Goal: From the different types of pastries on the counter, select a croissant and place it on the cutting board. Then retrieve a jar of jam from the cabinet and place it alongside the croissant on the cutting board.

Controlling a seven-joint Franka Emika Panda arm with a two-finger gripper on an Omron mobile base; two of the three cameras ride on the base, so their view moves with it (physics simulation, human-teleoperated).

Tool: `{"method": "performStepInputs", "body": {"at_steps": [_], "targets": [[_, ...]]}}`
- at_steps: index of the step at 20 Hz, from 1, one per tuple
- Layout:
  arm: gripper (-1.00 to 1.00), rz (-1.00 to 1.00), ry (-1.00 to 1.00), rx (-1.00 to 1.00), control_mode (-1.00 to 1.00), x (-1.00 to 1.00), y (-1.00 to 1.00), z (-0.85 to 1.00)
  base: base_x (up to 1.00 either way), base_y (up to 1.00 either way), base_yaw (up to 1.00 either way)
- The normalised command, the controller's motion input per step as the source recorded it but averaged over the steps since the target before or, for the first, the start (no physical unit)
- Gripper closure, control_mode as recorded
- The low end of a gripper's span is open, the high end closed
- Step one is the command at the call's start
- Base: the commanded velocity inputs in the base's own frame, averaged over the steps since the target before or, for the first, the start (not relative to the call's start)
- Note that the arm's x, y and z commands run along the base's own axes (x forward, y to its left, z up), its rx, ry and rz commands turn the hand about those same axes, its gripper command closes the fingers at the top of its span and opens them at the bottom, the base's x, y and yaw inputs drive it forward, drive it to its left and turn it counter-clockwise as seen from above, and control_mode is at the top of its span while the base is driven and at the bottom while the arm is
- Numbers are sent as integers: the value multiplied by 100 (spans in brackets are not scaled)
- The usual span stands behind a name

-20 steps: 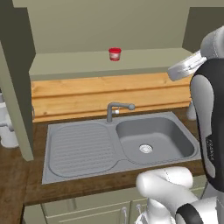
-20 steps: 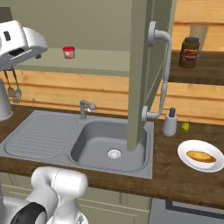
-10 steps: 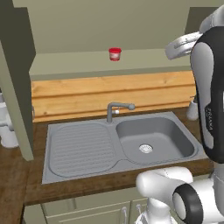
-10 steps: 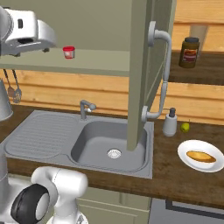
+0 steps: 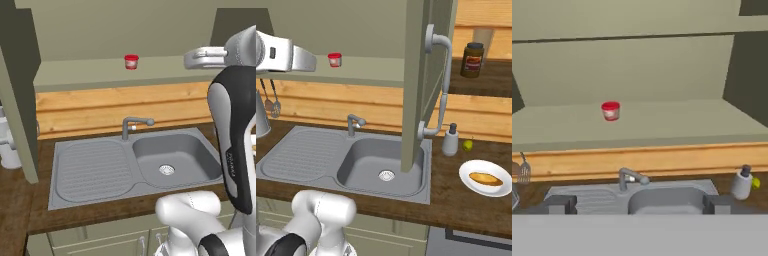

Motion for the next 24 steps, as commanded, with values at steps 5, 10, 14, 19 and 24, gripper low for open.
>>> {"method": "performStepInputs", "body": {"at_steps": [5, 10, 14, 19, 24], "targets": [[-100, 0, -7, 44, -100, 31, -2, -11, 0, 0, 0], [-100, 7, 7, -5, -100, 52, 21, -1, 0, 0, 0], [-100, 34, 9, -27, -100, 57, 34, -4, 0, 0, 0], [-100, 14, 3, -17, -100, 6, 30, -5, 0, 0, 0], [-100, -4, 0, -12, -100, 13, 22, 15, 0, 0, 0]]}}
